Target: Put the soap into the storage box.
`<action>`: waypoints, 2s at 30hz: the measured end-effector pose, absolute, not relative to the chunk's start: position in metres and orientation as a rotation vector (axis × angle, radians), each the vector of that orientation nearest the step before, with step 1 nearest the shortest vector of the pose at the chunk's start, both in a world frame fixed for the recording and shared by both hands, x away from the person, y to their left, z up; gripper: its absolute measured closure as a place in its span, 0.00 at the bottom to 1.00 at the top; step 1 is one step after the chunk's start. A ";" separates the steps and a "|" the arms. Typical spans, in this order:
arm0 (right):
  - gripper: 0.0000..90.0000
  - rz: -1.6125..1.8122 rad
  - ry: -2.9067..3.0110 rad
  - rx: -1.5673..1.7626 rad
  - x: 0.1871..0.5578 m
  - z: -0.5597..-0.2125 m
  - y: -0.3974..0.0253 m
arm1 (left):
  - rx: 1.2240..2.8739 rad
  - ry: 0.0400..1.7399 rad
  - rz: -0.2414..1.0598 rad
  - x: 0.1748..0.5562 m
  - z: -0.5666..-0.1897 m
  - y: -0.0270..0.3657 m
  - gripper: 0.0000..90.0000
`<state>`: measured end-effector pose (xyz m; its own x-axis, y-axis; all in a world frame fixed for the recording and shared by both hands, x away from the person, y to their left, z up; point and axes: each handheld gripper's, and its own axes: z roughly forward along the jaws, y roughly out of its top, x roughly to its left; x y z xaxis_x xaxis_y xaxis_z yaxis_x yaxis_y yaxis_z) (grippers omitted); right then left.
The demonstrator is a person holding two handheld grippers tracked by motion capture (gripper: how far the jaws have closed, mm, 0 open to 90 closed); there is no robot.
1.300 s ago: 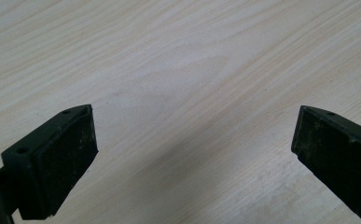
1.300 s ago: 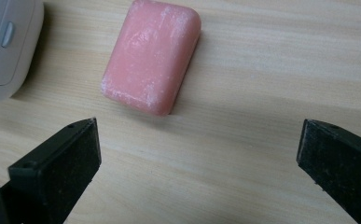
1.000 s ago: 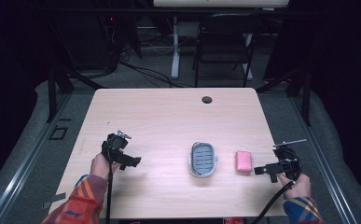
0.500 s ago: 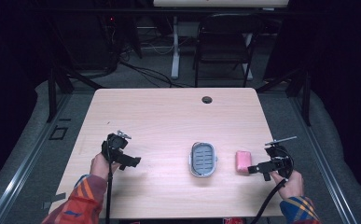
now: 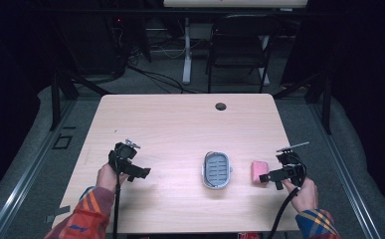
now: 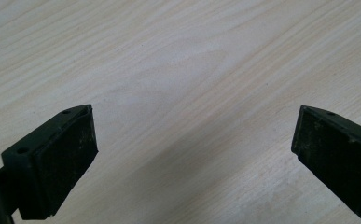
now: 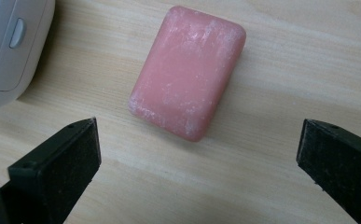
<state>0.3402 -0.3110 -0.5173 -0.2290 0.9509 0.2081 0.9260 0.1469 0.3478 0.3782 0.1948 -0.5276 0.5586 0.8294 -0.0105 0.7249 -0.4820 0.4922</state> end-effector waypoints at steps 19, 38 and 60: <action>0.00 0.540 2.354 1.943 0.358 -0.518 -0.298 | 2.365 1.250 0.308 0.379 -0.529 0.194 0.00; 0.00 0.454 2.379 1.955 0.378 -0.529 -0.279 | 2.357 1.250 0.311 0.379 -0.529 0.196 0.00; 0.07 0.310 2.404 1.908 0.391 -0.536 -0.266 | 2.356 1.248 0.307 0.379 -0.528 0.196 0.00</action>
<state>0.3908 -0.2662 -0.5359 -0.2340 0.9689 0.0802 0.9576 0.2154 0.1915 0.3789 0.1959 -0.5283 0.5651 0.8249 -0.0151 0.7240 -0.4870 0.4885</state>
